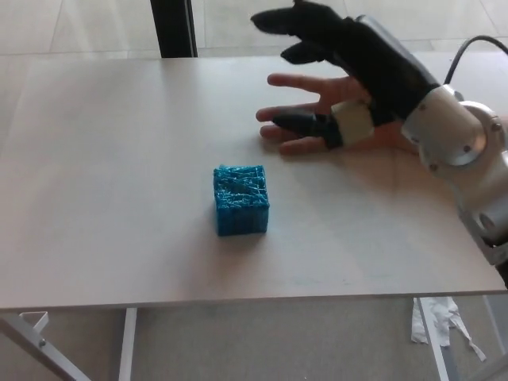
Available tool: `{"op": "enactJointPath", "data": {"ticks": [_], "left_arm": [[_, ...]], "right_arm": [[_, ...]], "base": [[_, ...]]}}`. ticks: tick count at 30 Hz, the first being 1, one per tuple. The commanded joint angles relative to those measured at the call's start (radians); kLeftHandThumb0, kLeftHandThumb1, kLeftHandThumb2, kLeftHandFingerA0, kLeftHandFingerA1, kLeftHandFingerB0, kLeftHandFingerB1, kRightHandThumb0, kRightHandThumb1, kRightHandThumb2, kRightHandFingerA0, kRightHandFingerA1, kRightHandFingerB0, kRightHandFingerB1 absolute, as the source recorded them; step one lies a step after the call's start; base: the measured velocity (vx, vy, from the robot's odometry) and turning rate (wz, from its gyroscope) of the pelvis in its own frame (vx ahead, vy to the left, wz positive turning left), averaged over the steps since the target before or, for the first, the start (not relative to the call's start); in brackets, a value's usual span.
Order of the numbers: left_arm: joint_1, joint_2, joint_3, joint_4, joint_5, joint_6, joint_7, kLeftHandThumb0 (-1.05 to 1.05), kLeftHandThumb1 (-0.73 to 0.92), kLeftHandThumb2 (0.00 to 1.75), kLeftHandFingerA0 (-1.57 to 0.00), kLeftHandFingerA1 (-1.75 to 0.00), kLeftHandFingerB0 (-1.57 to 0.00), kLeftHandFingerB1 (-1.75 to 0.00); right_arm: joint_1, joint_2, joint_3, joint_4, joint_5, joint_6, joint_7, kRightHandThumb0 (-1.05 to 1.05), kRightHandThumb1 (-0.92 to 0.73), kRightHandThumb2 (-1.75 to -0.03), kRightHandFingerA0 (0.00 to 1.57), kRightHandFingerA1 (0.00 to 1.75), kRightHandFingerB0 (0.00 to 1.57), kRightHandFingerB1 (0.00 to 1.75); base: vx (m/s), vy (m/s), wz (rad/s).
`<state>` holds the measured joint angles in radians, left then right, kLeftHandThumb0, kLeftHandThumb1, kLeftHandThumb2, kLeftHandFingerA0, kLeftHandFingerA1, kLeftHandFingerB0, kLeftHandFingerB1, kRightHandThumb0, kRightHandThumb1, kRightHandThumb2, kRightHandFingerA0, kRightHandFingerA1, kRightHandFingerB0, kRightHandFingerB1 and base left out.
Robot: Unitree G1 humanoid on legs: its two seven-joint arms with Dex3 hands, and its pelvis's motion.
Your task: The robot uses its right hand to pick up a cube kept in the middle of the desk infront of it and hands it to a person
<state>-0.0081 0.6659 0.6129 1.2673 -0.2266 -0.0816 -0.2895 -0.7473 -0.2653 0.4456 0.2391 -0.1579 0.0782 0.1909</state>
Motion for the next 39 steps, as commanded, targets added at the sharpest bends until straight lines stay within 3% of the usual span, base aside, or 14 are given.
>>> {"op": "enactJointPath", "data": {"ticks": [1, 7, 8, 9, 19, 20, 21, 22, 31, 32, 33, 39], "left_arm": [[0.006, 0.005, 0.003, -0.001, -0.032, 0.027, -0.01, -0.66, 0.53, 0.56, -0.58, -0.6, -0.52, -0.43], [0.008, 0.007, -0.009, 0.006, -0.03, 0.034, -0.006, -0.65, 0.54, 0.57, -0.59, -0.56, -0.5, -0.41], [0.01, 0.007, -0.013, 0.006, -0.028, 0.033, -0.004, -0.66, 0.42, 0.85, -0.57, -0.64, -0.47, -0.54], [0.008, 0.009, -0.012, 0.008, -0.03, 0.039, 0.0, -0.66, 0.53, 0.57, -0.63, -0.57, -0.55, -0.42], [0.008, 0.012, -0.04, 0.001, -0.017, 0.037, 0.013, -0.64, 0.55, 0.57, -0.62, -0.57, -0.59, -0.42], [0.009, 0.012, -0.042, 0.0, -0.019, 0.036, 0.01, -0.66, 0.55, 0.58, -0.62, -0.58, -0.58, -0.42], [0.011, 0.013, -0.046, -0.001, -0.018, 0.036, 0.007, -0.66, 0.55, 0.58, -0.62, -0.58, -0.58, -0.42], [0.013, 0.011, -0.044, -0.001, -0.023, 0.026, 0.0, -0.66, 0.55, 0.57, -0.62, -0.58, -0.62, -0.43], [0.013, 0.011, -0.062, 0.003, -0.021, 0.04, 0.014, -0.66, 0.55, 0.58, -0.62, -0.56, -0.55, -0.41], [0.012, 0.009, -0.064, 0.0, -0.021, 0.038, 0.012, -0.72, 0.43, 0.7, -0.6, -0.6, -0.55, -0.48], [0.014, 0.007, -0.069, -0.004, -0.017, 0.035, 0.012, -0.69, 0.56, 0.58, -0.62, -0.57, -0.53, -0.4], [0.016, 0.005, -0.098, -0.003, -0.008, 0.024, 0.018, -0.67, 0.58, 0.59, -0.61, -0.56, -0.53, -0.4]], "right_arm": [[-0.063, 0.023, 0.076, 0.11, -0.151, 0.024, 0.018, -0.79, -0.63, -0.6, 0.28, 0.52, 0.27, 0.34], [-0.049, 0.046, 0.117, 0.152, -0.2, 0.007, 0.005, -0.83, -0.66, -0.6, 0.26, 0.53, 0.26, 0.35], [-0.033, 0.048, 0.135, 0.152, -0.222, 0.006, -0.002, -0.83, -0.66, -0.6, 0.26, 0.55, 0.26, 0.36], [-0.025, 0.05, 0.144, 0.157, -0.234, -0.003, -0.007, -0.83, -0.65, -0.6, 0.27, 0.55, 0.27, 0.36], [0.046, 0.08, 0.192, 0.167, -0.306, -0.001, 0.009, -0.83, -0.66, -0.61, 0.27, 0.54, 0.25, 0.36], [0.051, 0.087, 0.194, 0.171, -0.31, -0.005, 0.004, -0.82, -0.51, -0.92, 0.22, 0.58, 0.18, 0.46], [0.058, 0.094, 0.195, 0.174, -0.312, -0.011, -0.002, -0.82, -0.51, -0.92, 0.22, 0.58, 0.18, 0.46], [0.06, 0.103, 0.193, 0.181, -0.316, -0.015, -0.008, -0.81, -0.65, -0.6, 0.28, 0.55, 0.26, 0.37], [0.049, 0.151, 0.183, 0.234, -0.352, 0.006, 0.0, -0.81, -0.67, -0.6, 0.23, 0.55, 0.22, 0.36], [0.05, 0.154, 0.18, 0.245, -0.356, 0.005, -0.008, -0.8, -0.66, -0.6, 0.23, 0.56, 0.23, 0.36], [0.046, 0.164, 0.176, 0.263, -0.361, 0.013, -0.022, -0.8, -0.65, -0.6, 0.23, 0.58, 0.23, 0.36], [0.034, 0.235, 0.128, 0.323, -0.369, 0.072, -0.077, -0.82, -0.66, -0.61, 0.17, 0.58, 0.2, 0.36]], "base": [[0.0, 0.0, 0.0], [0.0, 0.0, 0.0], [0.0, 0.0, 0.0], [0.0, 0.0, 0.0], [0.0, 0.0, 0.0], [0.0, 0.0, 0.0], [0.0, 0.0, 0.0], [0.0, 0.0, 0.0], [0.0, 0.0, 0.0], [0.0, 0.0, 0.0], [0.0, 0.0, 0.0], [0.0, 0.0, 0.0]]}}
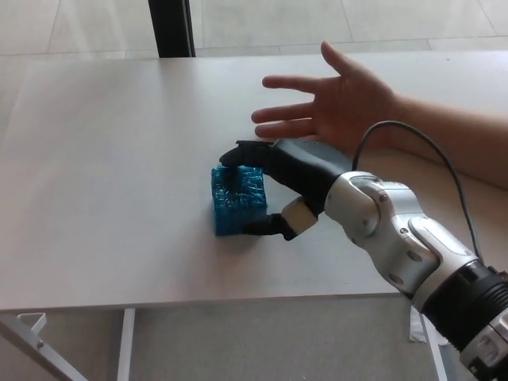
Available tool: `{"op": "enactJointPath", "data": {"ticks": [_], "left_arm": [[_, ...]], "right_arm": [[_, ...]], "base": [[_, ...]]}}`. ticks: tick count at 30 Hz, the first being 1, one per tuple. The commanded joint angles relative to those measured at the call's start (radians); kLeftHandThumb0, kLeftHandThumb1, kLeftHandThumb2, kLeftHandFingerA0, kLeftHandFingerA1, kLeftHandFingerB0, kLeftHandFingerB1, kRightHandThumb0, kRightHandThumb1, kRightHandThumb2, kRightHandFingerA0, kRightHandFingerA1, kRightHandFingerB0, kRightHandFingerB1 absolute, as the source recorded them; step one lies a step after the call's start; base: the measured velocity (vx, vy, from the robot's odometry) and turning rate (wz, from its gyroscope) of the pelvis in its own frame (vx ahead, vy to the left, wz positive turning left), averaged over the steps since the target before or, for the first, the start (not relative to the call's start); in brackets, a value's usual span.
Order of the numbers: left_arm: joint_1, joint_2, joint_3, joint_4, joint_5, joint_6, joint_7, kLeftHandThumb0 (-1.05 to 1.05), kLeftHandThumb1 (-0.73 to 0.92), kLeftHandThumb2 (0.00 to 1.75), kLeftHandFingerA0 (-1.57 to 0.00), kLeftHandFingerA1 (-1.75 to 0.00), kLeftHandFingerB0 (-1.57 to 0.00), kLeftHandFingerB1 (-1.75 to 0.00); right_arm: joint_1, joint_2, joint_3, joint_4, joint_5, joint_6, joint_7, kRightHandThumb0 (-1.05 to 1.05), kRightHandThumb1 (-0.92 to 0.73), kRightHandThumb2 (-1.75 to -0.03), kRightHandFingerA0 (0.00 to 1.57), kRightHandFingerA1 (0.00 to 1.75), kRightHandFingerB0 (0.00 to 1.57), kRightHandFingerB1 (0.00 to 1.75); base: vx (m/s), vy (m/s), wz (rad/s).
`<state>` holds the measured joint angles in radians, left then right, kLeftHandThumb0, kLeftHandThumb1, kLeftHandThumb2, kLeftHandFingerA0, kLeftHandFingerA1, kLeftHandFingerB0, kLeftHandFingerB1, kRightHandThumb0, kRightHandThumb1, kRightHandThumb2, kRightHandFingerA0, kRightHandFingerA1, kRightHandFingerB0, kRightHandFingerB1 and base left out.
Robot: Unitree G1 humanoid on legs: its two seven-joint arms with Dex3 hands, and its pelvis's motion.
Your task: The robot uses its right hand to pick up a cube kept in the middle of the desk infront of it and hands it to a person
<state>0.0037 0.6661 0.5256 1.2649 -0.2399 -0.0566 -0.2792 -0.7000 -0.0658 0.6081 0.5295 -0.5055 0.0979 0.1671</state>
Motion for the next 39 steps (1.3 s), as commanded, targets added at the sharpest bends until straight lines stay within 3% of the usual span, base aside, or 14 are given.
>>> {"op": "enactJointPath", "data": {"ticks": [1, 12, 13, 16, 17, 18, 19, 20, 23, 24, 29, 30, 32, 39], "left_arm": [[0.003, 0.003, -0.012, 0.0, 0.003, 0.0, 0.009, -0.7, 0.57, 0.58, -0.62, -0.57, -0.54, -0.4], [-0.005, 0.004, -0.039, 0.0, 0.014, 0.015, 0.018, -0.67, 0.59, 0.59, -0.64, -0.55, -0.53, -0.4], [0.0, 0.005, -0.052, -0.003, 0.023, 0.005, 0.021, -0.7, 0.59, 0.59, -0.64, -0.56, -0.55, -0.41], [0.001, -0.001, -0.054, -0.001, 0.012, 0.0, 0.013, -0.7, 0.58, 0.58, -0.64, -0.59, -0.57, -0.41], [-0.001, -0.002, -0.053, 0.004, 0.01, 0.0, 0.017, -0.73, 0.46, 0.9, -0.6, -0.66, -0.48, -0.52], [-0.001, 0.001, -0.062, 0.005, 0.018, 0.0, 0.019, -0.73, 0.46, 0.9, -0.6, -0.66, -0.48, -0.52], [0.002, -0.002, -0.047, 0.005, 0.0, -0.006, 0.001, -0.7, 0.58, 0.58, -0.61, -0.61, -0.54, -0.41], [0.004, 0.0, -0.049, 0.005, 0.003, 0.0, 0.011, -0.67, 0.6, 0.58, -0.67, -0.62, -0.54, -0.4], [0.002, 0.003, -0.051, 0.008, 0.005, 0.004, 0.013, -0.67, 0.62, 0.59, -0.69, -0.61, -0.52, -0.41], [0.004, 0.004, -0.057, 0.007, 0.011, 0.0, 0.009, -0.71, 0.64, 0.6, -0.67, -0.62, -0.49, -0.4], [0.01, 0.008, -0.076, 0.006, 0.024, -0.007, 0.012, -0.7, 0.64, 0.59, -0.7, -0.62, -0.52, -0.4], [0.01, 0.005, -0.085, 0.005, 0.03, -0.012, 0.013, -0.71, 0.65, 0.59, -0.69, -0.64, -0.52, -0.41], [0.011, 0.0, -0.088, 0.006, 0.025, -0.02, 0.007, -0.71, 0.65, 0.6, -0.67, -0.64, -0.51, -0.42], [0.017, -0.006, -0.09, 0.007, 0.023, -0.029, 0.018, -0.69, 0.69, 0.6, -0.63, -0.62, -0.51, -0.42]], "right_arm": [[-0.014, 0.045, -0.042, 0.039, -0.022, 0.058, -0.064, -0.82, -0.65, -0.61, 0.17, 0.58, 0.2, 0.36], [0.041, 0.099, -0.029, 0.081, -0.072, 0.026, -0.155, -0.73, -0.46, -0.87, 0.34, 0.64, 0.09, 0.49], [0.057, 0.111, -0.019, 0.087, -0.082, 0.004, -0.193, -0.7, -0.6, -0.58, 0.45, 0.67, 0.13, 0.43], [0.071, 0.112, -0.004, 0.088, -0.103, -0.006, -0.218, -0.63, -0.58, -0.57, 0.62, 0.75, 0.14, 0.43], [0.073, 0.105, 0.022, 0.092, -0.134, -0.012, -0.237, -0.64, -0.44, -0.82, 0.63, 0.8, 0.09, 0.5], [0.072, 0.101, 0.033, 0.094, -0.143, -0.013, -0.237, -0.64, -0.44, -0.82, 0.63, 0.8, 0.09, 0.5], [0.06, 0.085, 0.07, 0.088, -0.183, 0.022, -0.21, -0.65, -0.58, -0.58, 0.58, 0.77, 0.06, 0.44], [0.038, 0.074, 0.11, 0.082, -0.225, 0.098, -0.136, -0.72, -0.44, -0.82, 0.53, 0.98, 0.04, 0.35], [0.0, 0.06, 0.162, 0.068, -0.27, 0.23, -0.004, -0.62, -0.38, -0.78, 0.46, 0.81, 0.02, 0.32], [0.0, 0.055, 0.164, 0.063, -0.27, 0.237, 0.005, -0.5, -0.46, -0.56, 0.53, 0.92, 0.06, 0.34], [0.031, 0.052, 0.148, 0.056, -0.271, 0.233, -0.086, -0.43, -0.53, -0.58, 0.77, 1.3, 0.24, 0.4], [0.064, 0.057, 0.123, 0.07, -0.272, 0.171, -0.25, -0.36, -0.73, -0.63, 0.87, 1.53, 0.58, 0.49], [0.09, 0.071, 0.106, 0.073, -0.284, 0.135, -0.382, -0.31, -0.71, -0.67, 0.98, 1.73, 0.77, 0.63], [0.107, 0.125, 0.054, 0.082, -0.262, 0.099, -0.554, -0.34, -0.53, -0.68, 1.02, 1.75, 0.97, 0.83]], "base": [[0.0, 0.0, 0.0], [0.0, 0.0, 0.0], [0.0, 0.0, 0.0], [0.0, 0.0, 0.0], [0.0, 0.0, 0.0], [0.0, 0.0, 0.0], [0.0, 0.0, 0.0], [0.0, 0.0, 0.0], [0.0, 0.0, 0.0], [0.0, 0.0, 0.0], [0.0, 0.0, 0.0], [0.0, 0.0, 0.0], [0.0, 0.0, 0.0], [0.0, 0.0, 0.0]]}}
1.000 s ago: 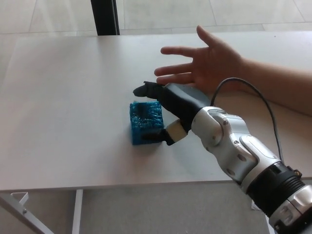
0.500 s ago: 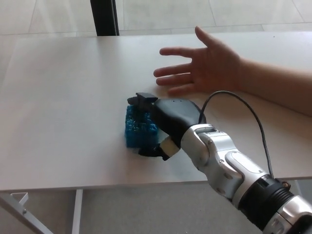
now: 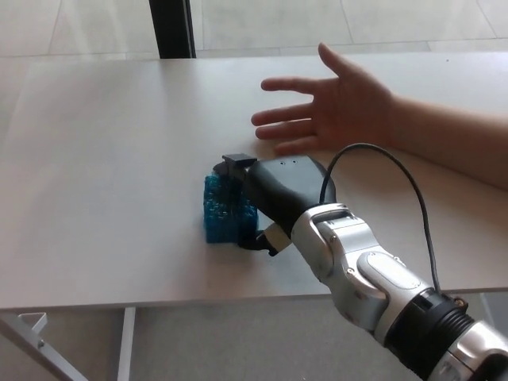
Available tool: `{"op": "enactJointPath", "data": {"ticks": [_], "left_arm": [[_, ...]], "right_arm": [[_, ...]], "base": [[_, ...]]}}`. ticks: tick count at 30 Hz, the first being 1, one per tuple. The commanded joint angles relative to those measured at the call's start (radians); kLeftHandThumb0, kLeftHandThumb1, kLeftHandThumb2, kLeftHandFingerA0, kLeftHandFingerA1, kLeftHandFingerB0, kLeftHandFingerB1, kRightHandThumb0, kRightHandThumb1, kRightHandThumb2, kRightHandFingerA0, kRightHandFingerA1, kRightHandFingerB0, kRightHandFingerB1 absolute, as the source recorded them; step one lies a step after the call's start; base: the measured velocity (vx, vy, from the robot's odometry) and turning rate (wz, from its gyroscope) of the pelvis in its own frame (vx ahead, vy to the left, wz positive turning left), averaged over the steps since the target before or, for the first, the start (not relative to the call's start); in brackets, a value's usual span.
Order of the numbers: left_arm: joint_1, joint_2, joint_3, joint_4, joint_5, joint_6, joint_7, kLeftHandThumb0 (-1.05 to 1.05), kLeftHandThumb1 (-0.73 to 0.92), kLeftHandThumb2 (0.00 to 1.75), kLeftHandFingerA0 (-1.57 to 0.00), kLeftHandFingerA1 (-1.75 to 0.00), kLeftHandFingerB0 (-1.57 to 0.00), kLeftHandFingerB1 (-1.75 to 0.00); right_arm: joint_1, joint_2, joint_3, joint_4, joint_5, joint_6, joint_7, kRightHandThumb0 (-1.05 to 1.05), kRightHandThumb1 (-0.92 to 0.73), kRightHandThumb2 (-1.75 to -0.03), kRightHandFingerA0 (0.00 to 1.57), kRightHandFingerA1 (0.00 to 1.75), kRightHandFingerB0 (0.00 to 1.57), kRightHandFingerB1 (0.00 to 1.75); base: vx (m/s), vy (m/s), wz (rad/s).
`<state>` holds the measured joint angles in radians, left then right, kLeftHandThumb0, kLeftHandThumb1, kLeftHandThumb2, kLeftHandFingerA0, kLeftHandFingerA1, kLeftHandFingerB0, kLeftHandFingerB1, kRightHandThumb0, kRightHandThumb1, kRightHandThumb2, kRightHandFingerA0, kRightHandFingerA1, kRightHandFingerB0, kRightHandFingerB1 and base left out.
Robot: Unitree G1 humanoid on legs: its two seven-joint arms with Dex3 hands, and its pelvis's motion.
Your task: The robot uses its right hand to pick up a cube kept in the middle of the desk infront of it and hands it to a person
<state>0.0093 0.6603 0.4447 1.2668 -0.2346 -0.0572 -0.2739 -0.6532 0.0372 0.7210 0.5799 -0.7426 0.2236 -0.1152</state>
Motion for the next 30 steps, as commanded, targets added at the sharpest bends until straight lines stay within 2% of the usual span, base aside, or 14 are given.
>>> {"op": "enactJointPath", "data": {"ticks": [1, 3, 4, 8, 9, 12, 13, 14, 16, 17, 20, 21, 23, 30], "left_arm": [[0.011, -0.001, -0.007, 0.007, 0.016, -0.026, 0.014, -0.69, 0.69, 0.6, -0.63, -0.62, -0.51, -0.42], [0.018, 0.0, -0.002, 0.005, 0.009, -0.028, -0.001, -0.69, 0.55, 0.96, -0.53, -0.67, -0.41, -0.54], [0.022, 0.0, -0.004, 0.002, 0.011, -0.034, -0.001, -0.71, 0.71, 0.61, -0.55, -0.6, -0.5, -0.42], [0.022, -0.001, -0.014, 0.006, 0.023, -0.041, 0.009, -0.72, 0.74, 0.62, -0.52, -0.54, -0.46, -0.4], [0.021, -0.002, -0.011, 0.006, 0.019, -0.037, 0.006, -0.71, 0.74, 0.62, -0.52, -0.56, -0.46, -0.41], [0.025, -0.004, -0.001, 0.008, 0.007, -0.032, 0.0, -0.77, 0.73, 0.62, -0.51, -0.56, -0.46, -0.41], [0.038, -0.004, -0.022, 0.003, 0.031, -0.067, 0.007, -0.74, 0.59, 0.99, -0.47, -0.62, -0.39, -0.54], [0.036, -0.004, -0.02, 0.006, 0.026, -0.061, 0.005, -0.76, 0.76, 0.62, -0.52, -0.55, -0.45, -0.41], [0.036, -0.005, -0.02, 0.006, 0.024, -0.053, 0.026, -0.78, 0.74, 0.63, -0.57, -0.59, -0.48, -0.41], [0.036, -0.005, -0.018, 0.008, 0.02, -0.05, 0.022, -0.76, 0.58, 0.99, -0.49, -0.63, -0.41, -0.54], [0.039, -0.004, -0.025, 0.007, 0.026, -0.057, 0.022, -0.75, 0.77, 0.63, -0.5, -0.54, -0.45, -0.41], [0.039, -0.004, -0.023, 0.006, 0.022, -0.055, 0.027, -0.74, 0.6, 0.99, -0.49, -0.63, -0.4, -0.54], [0.042, -0.006, -0.02, 0.006, 0.018, -0.056, 0.027, -0.76, 0.76, 0.63, -0.51, -0.56, -0.46, -0.41], [0.046, -0.008, -0.026, 0.008, 0.026, -0.057, 0.028, -0.73, 0.77, 0.63, -0.53, -0.55, -0.46, -0.4]], "right_arm": [[0.062, 0.025, -0.065, 0.035, -0.022, -0.037, -0.287, -0.34, -0.53, -0.68, 1.02, 1.75, 0.97, 0.83], [0.072, 0.032, -0.075, 0.032, -0.014, -0.04, -0.292, -0.34, -0.56, -0.65, 1.0, 1.75, 0.94, 0.83], [0.075, 0.038, -0.083, 0.037, -0.006, -0.045, -0.301, -0.34, -0.56, -0.66, 1.02, 1.75, 0.95, 0.83], [0.085, 0.051, -0.133, 0.023, 0.03, -0.079, -0.323, -0.35, -0.57, -0.66, 1.02, 1.75, 0.93, 0.78], [0.085, 0.052, -0.137, 0.02, 0.031, -0.079, -0.321, -0.38, -0.44, -0.94, 1.28, 1.37, 0.85, 0.83], [0.086, 0.061, -0.158, 0.012, 0.035, -0.078, -0.308, -0.3, -0.62, -0.82, 0.92, 1.74, 0.81, 0.93], [0.084, 0.066, -0.182, -0.005, 0.053, -0.08, -0.291, -0.28, -0.55, -0.82, 0.99, 1.63, 0.9, 0.84], [0.081, 0.066, -0.188, -0.008, 0.049, -0.085, -0.293, -0.29, -0.56, -0.79, 0.99, 1.62, 0.9, 0.82], [0.077, 0.068, -0.209, -0.015, 0.053, -0.097, -0.293, -0.26, -0.54, -0.82, 0.97, 1.67, 0.93, 0.82], [0.072, 0.064, -0.22, -0.024, 0.053, -0.098, -0.289, -0.24, -0.53, -0.85, 0.96, 1.72, 0.92, 0.84], [0.067, 0.06, -0.237, -0.05, 0.055, -0.086, -0.262, -0.24, -0.54, -0.84, 0.95, 1.71, 0.91, 0.85], [0.058, 0.051, -0.253, -0.067, 0.068, -0.088, -0.243, -0.21, -0.55, -0.89, 0.95, 1.69, 0.91, 0.9], [0.043, 0.043, -0.266, -0.085, 0.068, -0.082, -0.224, -0.22, -0.55, -0.96, 0.98, 1.7, 0.91, 0.99], [-0.154, -0.068, -0.383, -0.095, 0.087, -0.043, -0.132, -0.28, -0.63, -0.76, 0.95, 1.65, 0.9, 0.8]], "base": [[0.0, 0.0, 0.0], [0.0, 0.0, 0.0], [0.0, 0.0, 0.0], [0.0, 0.0, 0.0], [0.0, 0.0, 0.0], [0.0, 0.0, 0.0], [0.0, 0.0, 0.0], [0.0, 0.0, 0.0], [0.0, 0.0, 0.0], [0.0, 0.0, 0.0], [0.0, 0.0, 0.0], [0.0, 0.0, 0.0], [0.0, 0.0, 0.0], [0.0, 0.0, 0.0]]}}
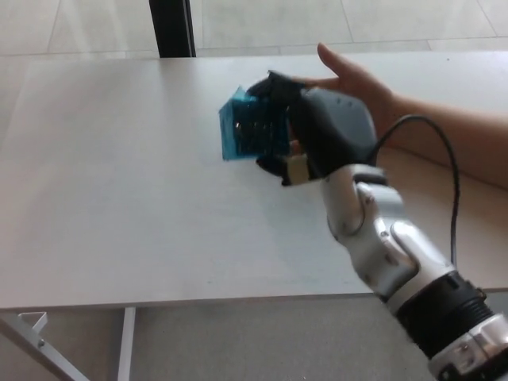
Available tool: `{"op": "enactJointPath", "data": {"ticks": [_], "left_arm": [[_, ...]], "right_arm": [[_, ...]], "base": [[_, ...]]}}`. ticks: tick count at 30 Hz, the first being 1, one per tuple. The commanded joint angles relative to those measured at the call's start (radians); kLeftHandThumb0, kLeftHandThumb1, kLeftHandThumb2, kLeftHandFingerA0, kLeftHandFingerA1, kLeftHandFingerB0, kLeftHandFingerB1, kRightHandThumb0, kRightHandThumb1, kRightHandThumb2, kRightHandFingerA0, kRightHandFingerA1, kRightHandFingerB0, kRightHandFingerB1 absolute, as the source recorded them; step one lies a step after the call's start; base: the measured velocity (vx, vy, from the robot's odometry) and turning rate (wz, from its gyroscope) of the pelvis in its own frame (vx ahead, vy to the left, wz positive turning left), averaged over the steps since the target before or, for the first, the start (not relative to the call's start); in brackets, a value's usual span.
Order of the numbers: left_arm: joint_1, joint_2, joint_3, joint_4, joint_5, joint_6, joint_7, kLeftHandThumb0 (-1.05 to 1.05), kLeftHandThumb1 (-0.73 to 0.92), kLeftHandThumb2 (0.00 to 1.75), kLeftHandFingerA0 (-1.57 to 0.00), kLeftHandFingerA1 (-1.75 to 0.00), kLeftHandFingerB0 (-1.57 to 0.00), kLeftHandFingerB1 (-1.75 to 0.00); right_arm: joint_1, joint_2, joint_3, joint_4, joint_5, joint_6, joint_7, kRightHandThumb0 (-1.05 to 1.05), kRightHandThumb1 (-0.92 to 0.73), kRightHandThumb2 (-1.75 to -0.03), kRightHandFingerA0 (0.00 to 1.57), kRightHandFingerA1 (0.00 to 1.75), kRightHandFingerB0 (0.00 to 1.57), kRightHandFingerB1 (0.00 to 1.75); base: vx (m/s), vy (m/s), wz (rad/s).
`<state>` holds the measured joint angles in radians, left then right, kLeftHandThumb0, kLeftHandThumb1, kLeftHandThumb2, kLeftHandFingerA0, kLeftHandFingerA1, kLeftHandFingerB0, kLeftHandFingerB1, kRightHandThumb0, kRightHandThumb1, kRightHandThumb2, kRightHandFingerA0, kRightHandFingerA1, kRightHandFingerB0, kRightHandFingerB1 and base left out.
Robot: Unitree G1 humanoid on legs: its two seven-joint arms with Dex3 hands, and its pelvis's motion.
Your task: The robot uses its right hand to pick up a cube kept in the middle of the desk infront of it and hands it to a person
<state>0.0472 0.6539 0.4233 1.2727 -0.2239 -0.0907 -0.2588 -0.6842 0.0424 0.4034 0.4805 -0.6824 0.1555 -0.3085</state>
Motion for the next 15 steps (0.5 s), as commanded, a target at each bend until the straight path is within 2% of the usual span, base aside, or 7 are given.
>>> {"op": "enactJointPath", "data": {"ticks": [1, 8, 11, 12, 13, 14, 15], "left_arm": [[0.006, -0.002, 0.005, 0.004, 0.004, -0.015, 0.006, -0.73, 0.77, 0.63, -0.53, -0.55, -0.46, -0.4], [0.01, -0.001, -0.003, 0.002, 0.019, -0.024, 0.008, -0.73, 0.77, 0.63, -0.48, -0.53, -0.46, -0.41], [0.005, -0.006, 0.022, 0.002, -0.006, -0.011, 0.01, -0.74, 0.74, 0.62, -0.56, -0.6, -0.49, -0.42], [0.005, -0.005, 0.021, 0.0, -0.003, -0.011, 0.012, -0.72, 0.58, 0.98, -0.51, -0.66, -0.43, -0.55], [0.004, -0.003, 0.019, -0.002, 0.002, -0.008, 0.013, -0.72, 0.58, 0.98, -0.51, -0.66, -0.43, -0.55], [0.006, -0.004, 0.026, -0.002, -0.005, -0.011, -0.001, -0.73, 0.75, 0.63, -0.51, -0.59, -0.46, -0.42], [0.005, -0.002, 0.023, -0.002, -0.001, -0.007, 0.001, -0.74, 0.75, 0.63, -0.5, -0.56, -0.48, -0.41]], "right_arm": [[-0.161, -0.095, -0.079, 0.029, 0.02, 0.028, 0.055, -0.28, -0.63, -0.76, 0.95, 1.65, 0.9, 0.8], [-0.302, -0.217, -0.104, 0.201, 0.019, -0.036, 0.047, -0.31, -0.59, -0.67, 0.95, 1.64, 0.92, 0.66], [-0.328, -0.255, -0.078, 0.255, -0.003, -0.071, 0.016, -0.28, -0.58, -0.7, 0.97, 1.67, 0.94, 0.68], [-0.334, -0.263, -0.075, 0.269, -0.002, -0.081, 0.014, -0.27, -0.55, -0.7, 0.97, 1.66, 0.94, 0.68], [-0.341, -0.267, -0.073, 0.282, 0.001, -0.088, 0.014, -0.27, -0.55, -0.7, 0.97, 1.66, 0.94, 0.68], [-0.346, -0.273, -0.069, 0.298, 0.0, -0.094, 0.012, -0.32, -0.55, -0.61, 0.96, 1.64, 0.94, 0.65], [-0.352, -0.281, -0.057, 0.329, -0.007, -0.113, 0.004, -0.37, -0.55, -0.62, 0.95, 1.63, 0.92, 0.64]], "base": [[0.0, 0.0, 0.0], [0.0, 0.0, 0.0], [0.0, 0.0, 0.0], [0.0, 0.0, 0.0], [0.0, 0.0, 0.0], [0.0, 0.0, 0.0], [0.0, 0.0, 0.0]]}}
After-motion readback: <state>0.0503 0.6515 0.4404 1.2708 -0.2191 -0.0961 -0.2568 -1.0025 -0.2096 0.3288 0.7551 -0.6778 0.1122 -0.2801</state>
